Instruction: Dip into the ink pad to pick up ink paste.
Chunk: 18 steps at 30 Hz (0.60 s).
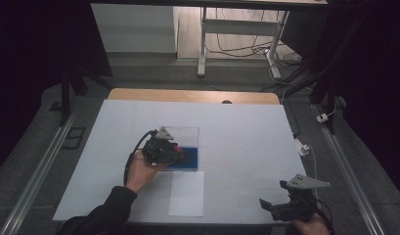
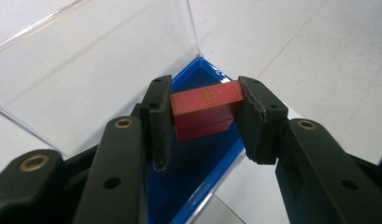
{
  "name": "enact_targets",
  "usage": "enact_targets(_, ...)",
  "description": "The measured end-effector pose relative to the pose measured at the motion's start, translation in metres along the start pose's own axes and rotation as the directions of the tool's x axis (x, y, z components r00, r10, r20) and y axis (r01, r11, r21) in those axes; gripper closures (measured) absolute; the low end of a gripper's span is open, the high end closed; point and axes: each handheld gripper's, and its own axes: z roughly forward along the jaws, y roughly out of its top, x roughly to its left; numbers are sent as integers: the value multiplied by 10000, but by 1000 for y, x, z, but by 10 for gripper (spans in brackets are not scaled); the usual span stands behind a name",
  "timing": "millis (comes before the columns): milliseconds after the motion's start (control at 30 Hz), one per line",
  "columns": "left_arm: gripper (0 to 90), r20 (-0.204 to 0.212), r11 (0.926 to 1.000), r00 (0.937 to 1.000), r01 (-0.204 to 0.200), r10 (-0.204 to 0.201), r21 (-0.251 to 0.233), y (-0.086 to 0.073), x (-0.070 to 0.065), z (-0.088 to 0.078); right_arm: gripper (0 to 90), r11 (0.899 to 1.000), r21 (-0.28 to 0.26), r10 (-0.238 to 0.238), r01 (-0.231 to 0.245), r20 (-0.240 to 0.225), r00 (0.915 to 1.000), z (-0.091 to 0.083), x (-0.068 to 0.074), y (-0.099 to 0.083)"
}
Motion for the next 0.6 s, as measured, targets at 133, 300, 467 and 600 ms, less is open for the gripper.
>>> enact_targets(133,577,137,9999,9999,-16,17,-112,0,-3,-5,0,10000,-21,7,-7,6,10000,0,0,0)
enact_targets(300,577,313,9999,9995,-67,70,-99,-3,-7,-10,0,10000,-65,36,-36,-7,10000,0,0,0)
enact_targets(467,577,435,9999,9990,-126,130,-103,-5,-12,-15,0,10000,-77,44,-44,-5,10000,0,0,0)
enact_targets(600,577,523,9996,9985,-158,170,-225,-7,-17,-20,0,9999,-102,100,-101,-47,9999,-1,-1,0)
